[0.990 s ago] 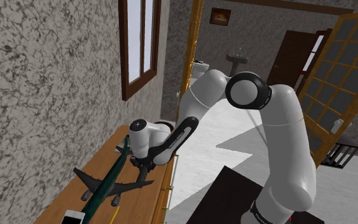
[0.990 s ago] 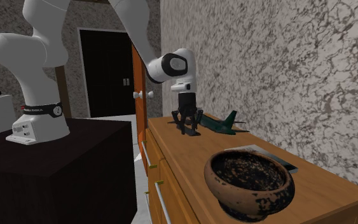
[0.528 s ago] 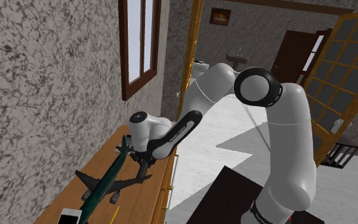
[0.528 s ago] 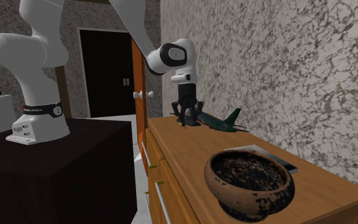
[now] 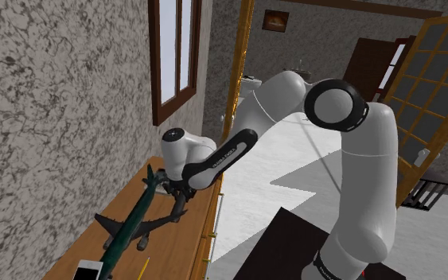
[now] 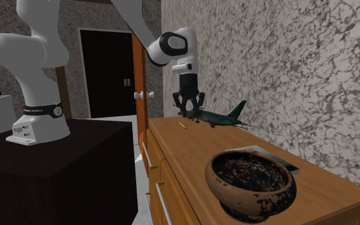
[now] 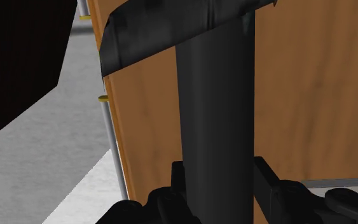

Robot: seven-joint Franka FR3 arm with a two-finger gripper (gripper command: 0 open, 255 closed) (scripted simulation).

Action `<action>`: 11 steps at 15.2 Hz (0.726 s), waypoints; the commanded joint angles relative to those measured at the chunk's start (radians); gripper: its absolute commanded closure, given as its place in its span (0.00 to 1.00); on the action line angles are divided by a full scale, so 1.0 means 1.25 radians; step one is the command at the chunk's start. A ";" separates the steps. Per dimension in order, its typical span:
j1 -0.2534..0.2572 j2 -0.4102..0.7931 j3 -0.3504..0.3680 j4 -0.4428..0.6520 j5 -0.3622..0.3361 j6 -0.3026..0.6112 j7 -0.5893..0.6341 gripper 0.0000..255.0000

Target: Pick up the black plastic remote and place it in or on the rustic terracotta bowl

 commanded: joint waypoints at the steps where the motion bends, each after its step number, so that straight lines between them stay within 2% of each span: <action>1: -0.004 -0.019 0.008 0.000 0.015 -0.015 -0.011 1.00; 8: -0.017 -0.072 0.027 0.006 0.060 -0.065 -0.051 1.00; 11: -0.049 -0.052 0.007 0.031 0.057 -0.058 -0.102 1.00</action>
